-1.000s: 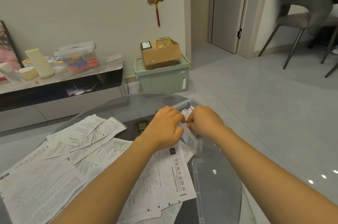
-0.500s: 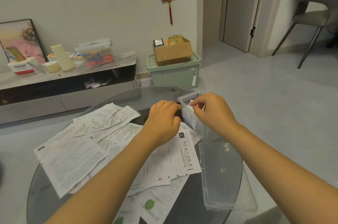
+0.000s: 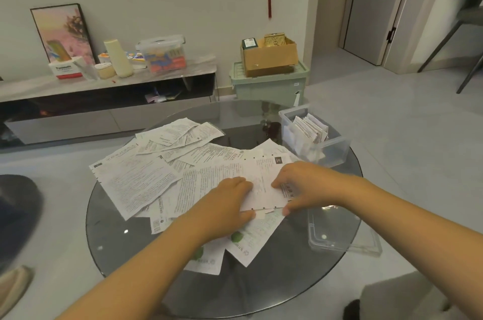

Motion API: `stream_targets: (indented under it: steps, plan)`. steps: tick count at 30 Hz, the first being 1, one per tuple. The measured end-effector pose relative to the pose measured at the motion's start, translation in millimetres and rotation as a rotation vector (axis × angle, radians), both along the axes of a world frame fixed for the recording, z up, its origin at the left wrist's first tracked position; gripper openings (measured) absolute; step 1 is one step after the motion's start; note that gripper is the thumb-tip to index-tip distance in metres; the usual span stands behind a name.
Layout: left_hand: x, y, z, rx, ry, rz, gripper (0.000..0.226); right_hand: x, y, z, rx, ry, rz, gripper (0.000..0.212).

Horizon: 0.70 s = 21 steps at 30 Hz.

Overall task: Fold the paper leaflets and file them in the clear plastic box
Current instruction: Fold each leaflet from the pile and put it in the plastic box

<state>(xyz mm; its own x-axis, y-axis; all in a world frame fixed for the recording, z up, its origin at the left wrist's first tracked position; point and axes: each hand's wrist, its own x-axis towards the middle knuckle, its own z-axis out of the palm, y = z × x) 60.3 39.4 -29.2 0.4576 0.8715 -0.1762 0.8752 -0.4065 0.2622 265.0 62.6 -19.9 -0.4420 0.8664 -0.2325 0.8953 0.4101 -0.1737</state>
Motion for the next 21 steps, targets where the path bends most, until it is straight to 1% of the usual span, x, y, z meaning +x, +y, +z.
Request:
stream_targets:
  steps: [2,6,9,12,15,17,19,20,21]
  plan:
    - [-5.4,-0.1,-1.4,0.015,-0.024,0.008,0.056,-0.4,-0.3,-1.4,0.009,-0.006,0.023,0.066]
    - [-10.7,2.3,-3.4,0.028,-0.034,0.002,0.045,-0.3,-3.4,3.2,0.052,0.023,0.046,0.044]
    - [-11.6,2.8,-1.0,0.03,-0.113,0.009,0.031,-0.9,-5.1,5.8,0.09,0.068,0.052,0.031]
    - [-11.6,3.0,-1.0,0.02,-0.155,0.006,0.025,-4.5,-6.2,5.0,0.138,0.12,0.05,0.021]
    - [-10.9,-0.3,-0.8,0.022,-0.232,0.036,0.022,-10.8,-9.7,10.2,0.237,0.117,0.066,0.019]
    - [-8.3,-5.0,2.1,0.008,-0.274,0.042,0.027,-15.4,-12.3,15.7,0.277,0.171,0.086,0.02]
    - [-4.5,-10.1,5.7,-0.045,-0.355,0.055,0.031,-21.7,-15.7,21.1,0.283,0.242,0.104,0.02]
    - [-2.9,-11.8,6.4,-0.066,-0.41,0.067,0.024,-25.1,-17.5,23.5,0.285,0.279,0.108,0.02]
    - [-2.0,-12.4,7.1,-0.073,-0.463,0.094,0.012,-27.8,-19.1,25.9,0.29,0.314,0.1,0.02]
